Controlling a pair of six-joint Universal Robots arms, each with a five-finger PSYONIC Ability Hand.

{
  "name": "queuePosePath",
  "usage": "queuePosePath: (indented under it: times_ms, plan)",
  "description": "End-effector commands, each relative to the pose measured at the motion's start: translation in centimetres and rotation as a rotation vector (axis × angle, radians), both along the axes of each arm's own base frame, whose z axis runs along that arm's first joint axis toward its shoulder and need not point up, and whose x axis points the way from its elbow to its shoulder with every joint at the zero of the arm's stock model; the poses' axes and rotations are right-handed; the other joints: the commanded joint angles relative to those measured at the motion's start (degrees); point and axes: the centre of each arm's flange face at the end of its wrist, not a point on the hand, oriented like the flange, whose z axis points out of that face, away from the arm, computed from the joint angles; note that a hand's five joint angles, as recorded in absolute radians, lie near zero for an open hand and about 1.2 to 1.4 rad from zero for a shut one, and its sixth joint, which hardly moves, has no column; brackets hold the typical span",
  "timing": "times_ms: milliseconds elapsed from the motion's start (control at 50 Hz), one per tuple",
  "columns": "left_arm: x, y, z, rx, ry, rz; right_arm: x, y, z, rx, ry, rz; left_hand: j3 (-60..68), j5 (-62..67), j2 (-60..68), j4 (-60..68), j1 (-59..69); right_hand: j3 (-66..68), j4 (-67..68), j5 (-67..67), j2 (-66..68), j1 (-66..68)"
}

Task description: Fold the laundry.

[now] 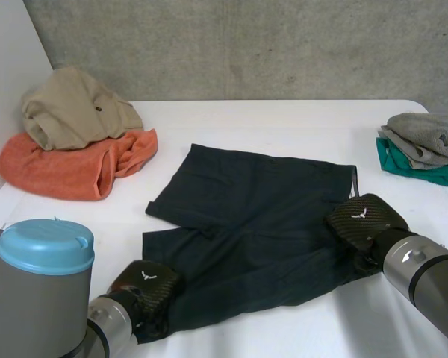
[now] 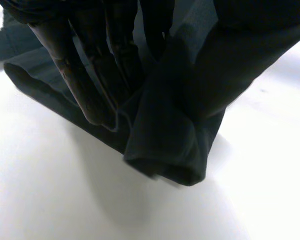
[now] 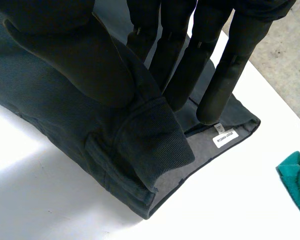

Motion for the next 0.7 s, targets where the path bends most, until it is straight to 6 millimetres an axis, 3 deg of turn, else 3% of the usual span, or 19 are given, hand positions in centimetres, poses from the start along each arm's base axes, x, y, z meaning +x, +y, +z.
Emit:
queuePosePath:
  times_ms: [20, 100, 200, 280, 320, 380, 460, 540, 620, 700]
  plan:
    - [0.2, 0.0, 2.0, -0.099, 0.005, 0.04, -0.5, 0.6, 0.7, -0.012, 0.015, 0.0, 14.8, 15.1, 15.4, 13.7, 13.2, 11.3, 11.0, 11.6, 12.1, 16.5]
    - [0.2, 1.9, 3.8, -0.15, 0.007, -0.023, -1.3, 2.7, 1.3, 0.042, 0.113, 0.048, 14.8, 15.1, 15.4, 13.7, 13.2, 11.3, 11.0, 11.6, 12.1, 16.5]
    - [1.6, 6.4, 3.9, -0.104, -0.206, -0.225, -3.5, 4.8, 1.2, 0.128, 0.331, 0.128, 14.8, 15.1, 15.4, 13.7, 13.2, 11.3, 11.0, 11.6, 12.1, 16.5]
    - [1.8, 6.8, 4.1, -0.103, -0.251, -0.261, -4.5, 3.9, 1.6, 0.111, 0.397, 0.137, 14.8, 15.1, 15.4, 13.7, 13.2, 11.3, 11.0, 11.6, 12.1, 16.5]
    - [1.3, 6.1, 4.4, -0.14, -0.233, -0.257, -4.3, 2.5, 2.2, 0.037, 0.366, 0.111, 14.8, 15.1, 15.4, 13.7, 13.2, 11.3, 11.0, 11.6, 12.1, 16.5]
    - [-0.3, 4.3, 5.8, -0.258, -0.155, -0.237, -3.8, 1.0, 2.4, -0.024, 0.313, 0.085, 14.8, 15.1, 15.4, 13.7, 13.2, 11.3, 11.0, 11.6, 12.1, 16.5]
    - [-3.2, 1.2, 6.4, -0.379, -0.065, -0.214, -2.5, -2.6, 1.4, -0.055, 0.224, 0.037, 14.8, 15.1, 15.4, 13.7, 13.2, 11.3, 11.0, 11.6, 12.1, 16.5]
    - [-5.9, -3.4, 7.0, -0.52, -0.002, -0.157, -1.1, -5.0, 0.4, -0.099, 0.157, 0.02, 14.8, 15.1, 15.4, 13.7, 13.2, 11.3, 11.0, 11.6, 12.1, 16.5]
    - [-8.3, -9.6, 5.9, -0.687, -0.022, -0.082, 0.0, -7.4, 0.3, -0.222, 0.094, -0.004, 14.8, 15.1, 15.4, 13.7, 13.2, 11.3, 11.0, 11.6, 12.1, 16.5]
    - [-10.2, -13.3, 4.4, -0.821, -0.069, -0.068, 0.7, -10.4, -0.5, -0.362, 0.063, -0.044, 14.8, 15.1, 15.4, 13.7, 13.2, 11.3, 11.0, 11.6, 12.1, 16.5]
